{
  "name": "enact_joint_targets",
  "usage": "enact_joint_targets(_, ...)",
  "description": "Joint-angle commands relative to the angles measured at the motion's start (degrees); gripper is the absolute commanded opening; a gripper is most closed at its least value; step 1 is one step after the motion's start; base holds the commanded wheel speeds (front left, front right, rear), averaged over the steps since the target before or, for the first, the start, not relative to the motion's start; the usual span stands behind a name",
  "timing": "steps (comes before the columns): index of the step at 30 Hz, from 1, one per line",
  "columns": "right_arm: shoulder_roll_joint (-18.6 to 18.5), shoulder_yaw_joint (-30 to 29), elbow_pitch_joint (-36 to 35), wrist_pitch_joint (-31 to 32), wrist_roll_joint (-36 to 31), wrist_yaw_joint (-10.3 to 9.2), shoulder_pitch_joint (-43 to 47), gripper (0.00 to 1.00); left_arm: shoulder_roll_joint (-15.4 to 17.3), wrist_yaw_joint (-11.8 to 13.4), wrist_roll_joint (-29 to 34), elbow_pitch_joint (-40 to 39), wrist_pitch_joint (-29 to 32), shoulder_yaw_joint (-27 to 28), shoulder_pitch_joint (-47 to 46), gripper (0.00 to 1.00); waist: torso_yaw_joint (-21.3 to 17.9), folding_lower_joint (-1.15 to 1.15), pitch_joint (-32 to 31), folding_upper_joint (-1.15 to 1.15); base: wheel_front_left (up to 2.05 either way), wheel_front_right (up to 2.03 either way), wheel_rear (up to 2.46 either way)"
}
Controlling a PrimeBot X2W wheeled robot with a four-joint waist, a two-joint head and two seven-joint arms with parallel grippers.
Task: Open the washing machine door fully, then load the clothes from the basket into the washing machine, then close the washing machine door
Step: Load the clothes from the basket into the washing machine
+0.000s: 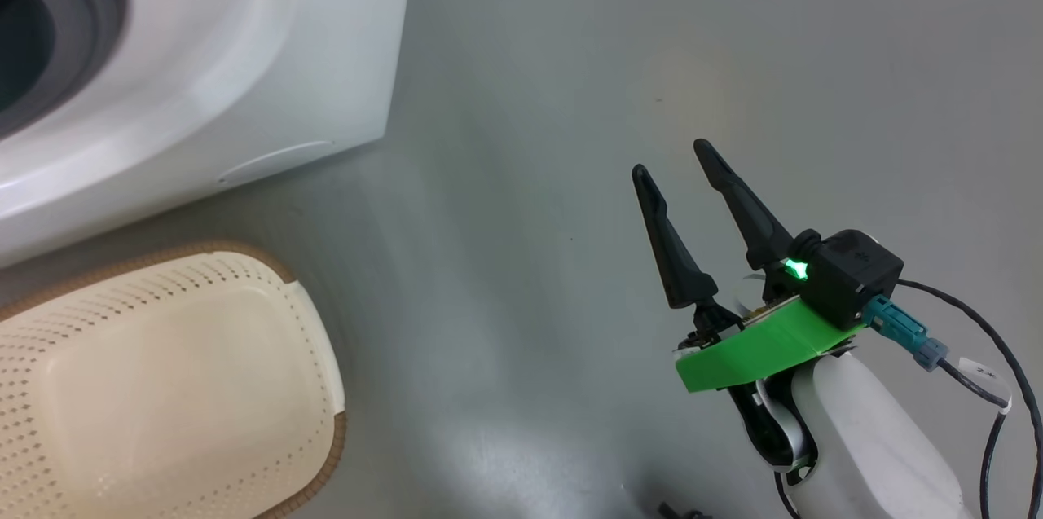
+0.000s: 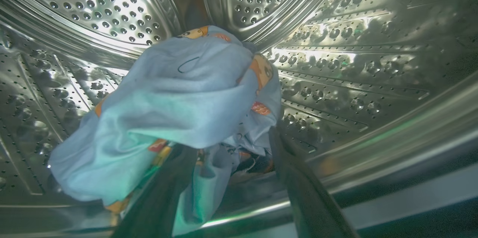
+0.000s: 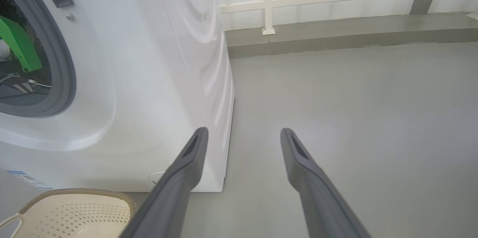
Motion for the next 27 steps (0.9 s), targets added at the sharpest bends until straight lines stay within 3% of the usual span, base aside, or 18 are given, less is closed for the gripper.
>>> enact_joint_targets(1, 0.13, 1.03, -0.75, -0.28, 0.53, 0.31, -0.28, 1.00, 2.27, -0.24, -0.47, -0.47, -0.43, 0.22, -0.60, 1.00, 0.38, 0.00, -1.39, 0.00, 0.00, 0.00, 0.00)
enact_joint_targets(19, -1.02, 0.78, 1.83, -0.28, 2.64, 0.31, 0.22, 1.00, -0.59, -0.28, -5.68, -3.74, -9.72, -4.44, 11.41, 1.00, 3.73, 0.00, -11.71, 0.00, 0.00, 0.00, 0.00)
enact_joint_targets(27, -2.25, 1.12, 3.28, -0.28, 4.28, 0.31, 1.14, 1.00, -1.19, -0.28, -6.09, -13.71, -9.93, -0.95, 21.59, 1.00, 5.97, 0.00, -17.36, 0.00, 0.00, 0.00, 0.00)
